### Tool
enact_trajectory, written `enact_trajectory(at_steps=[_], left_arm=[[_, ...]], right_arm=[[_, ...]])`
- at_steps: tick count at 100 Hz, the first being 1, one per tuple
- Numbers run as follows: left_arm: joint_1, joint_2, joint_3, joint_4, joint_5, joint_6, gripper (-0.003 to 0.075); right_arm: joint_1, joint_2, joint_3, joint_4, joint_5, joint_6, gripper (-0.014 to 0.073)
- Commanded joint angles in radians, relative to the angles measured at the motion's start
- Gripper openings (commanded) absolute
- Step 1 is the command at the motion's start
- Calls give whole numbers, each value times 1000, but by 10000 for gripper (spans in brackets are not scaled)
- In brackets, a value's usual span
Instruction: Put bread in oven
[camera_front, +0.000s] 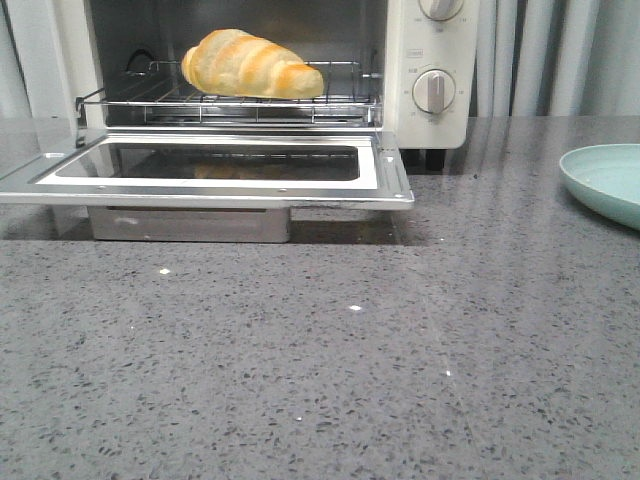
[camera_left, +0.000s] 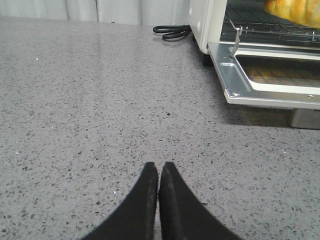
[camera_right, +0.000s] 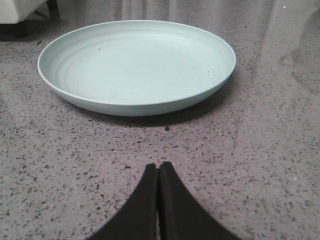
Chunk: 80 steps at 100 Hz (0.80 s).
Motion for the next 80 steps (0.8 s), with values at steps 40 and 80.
enact_trajectory(at_steps=[40,80], left_arm=[[2,-28,23,-28,-12,48,-21],[2,-28,23,-68,-12,48,-21]], right_arm=[[-6,-20,24,-10,-19,-5,-75],[-6,-20,24,-10,-19,-5,-75]])
